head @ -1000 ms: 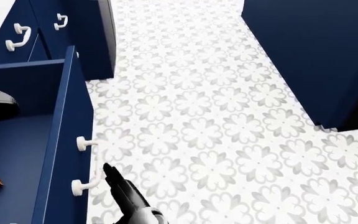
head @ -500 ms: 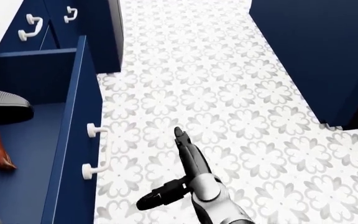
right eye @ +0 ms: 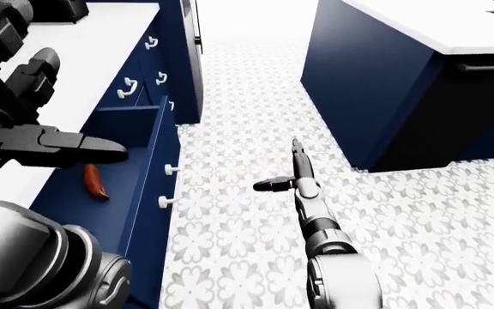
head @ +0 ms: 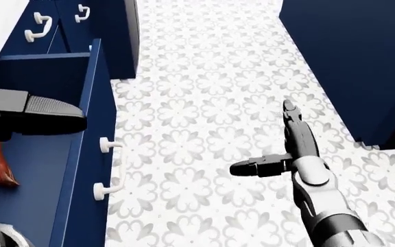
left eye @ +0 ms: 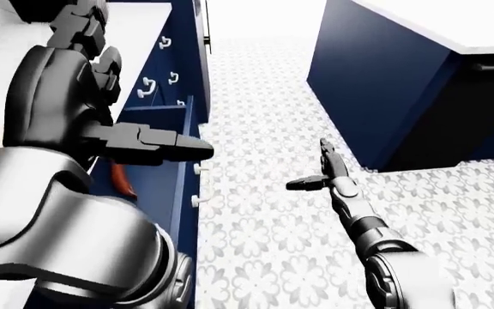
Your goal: Close the right drawer.
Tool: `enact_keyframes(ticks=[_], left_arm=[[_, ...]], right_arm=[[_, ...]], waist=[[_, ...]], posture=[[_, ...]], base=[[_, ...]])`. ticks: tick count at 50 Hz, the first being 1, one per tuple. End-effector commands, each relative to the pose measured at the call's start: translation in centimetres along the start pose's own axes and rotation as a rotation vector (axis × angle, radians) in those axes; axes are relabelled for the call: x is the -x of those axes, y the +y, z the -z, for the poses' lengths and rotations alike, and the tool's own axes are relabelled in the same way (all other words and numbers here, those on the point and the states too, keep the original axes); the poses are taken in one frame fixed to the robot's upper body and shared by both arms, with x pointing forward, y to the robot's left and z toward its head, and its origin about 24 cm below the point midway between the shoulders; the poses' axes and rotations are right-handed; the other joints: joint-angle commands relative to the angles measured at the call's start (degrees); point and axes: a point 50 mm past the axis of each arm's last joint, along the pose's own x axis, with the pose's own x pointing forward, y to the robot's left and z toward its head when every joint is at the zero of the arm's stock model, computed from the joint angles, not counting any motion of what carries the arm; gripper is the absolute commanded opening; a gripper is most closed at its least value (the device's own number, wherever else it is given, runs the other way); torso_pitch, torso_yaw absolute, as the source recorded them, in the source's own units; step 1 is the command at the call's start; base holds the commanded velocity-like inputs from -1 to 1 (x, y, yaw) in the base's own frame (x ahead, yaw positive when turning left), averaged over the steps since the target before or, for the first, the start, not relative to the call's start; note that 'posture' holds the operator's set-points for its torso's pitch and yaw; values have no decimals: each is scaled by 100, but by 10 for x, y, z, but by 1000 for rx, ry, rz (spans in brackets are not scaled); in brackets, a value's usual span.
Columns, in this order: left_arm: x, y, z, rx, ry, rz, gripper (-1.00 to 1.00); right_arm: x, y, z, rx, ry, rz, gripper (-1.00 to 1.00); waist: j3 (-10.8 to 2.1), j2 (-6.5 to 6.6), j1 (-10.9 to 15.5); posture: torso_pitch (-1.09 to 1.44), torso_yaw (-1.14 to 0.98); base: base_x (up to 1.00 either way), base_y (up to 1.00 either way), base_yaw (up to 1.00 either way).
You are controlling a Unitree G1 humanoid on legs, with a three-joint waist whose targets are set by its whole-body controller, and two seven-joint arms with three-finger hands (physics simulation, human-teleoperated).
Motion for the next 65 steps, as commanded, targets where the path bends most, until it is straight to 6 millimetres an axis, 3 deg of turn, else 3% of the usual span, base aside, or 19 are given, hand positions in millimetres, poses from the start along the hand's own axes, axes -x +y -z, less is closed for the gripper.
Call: enact_keyframes(ticks=[1,7,20,31,40,49,65], left_arm=[[-2,-6,-6,-23,-33,6,100],[-9,-30,2,-13,-18,68,100],[-3,-74,11,59,8,171,100],[-19,-86,26,59,34,179,100],[-39,-106,57,71,92,217,100],[-28,-130,84,99,121,248,100],[-25,-160,157,145,229,281,100]], right_arm=[[-4,-10,-30,-14,-106,24,100],[-4,-34,-38,-21,-122,76,100],[2,-72,-67,-41,-177,148,100],[17,-99,-81,-46,-202,203,100],[20,-105,-81,-44,-201,219,100],[23,-108,-80,-46,-203,225,100],[23,-110,-75,-47,-200,231,100]], waist=[[-152,-12,-3],[-168,-84,9],[-132,-245,76],[-133,-333,124],[-163,-311,114],[-193,-269,102],[-248,-218,87]], posture=[[0,0],[0,0],[0,0],[0,0],[0,0],[0,0],[0,0]], base=[[0,0,0],[0,0,0],[0,0,0],[0,0,0],[0,0,0],[0,0,0],[0,0,0]])
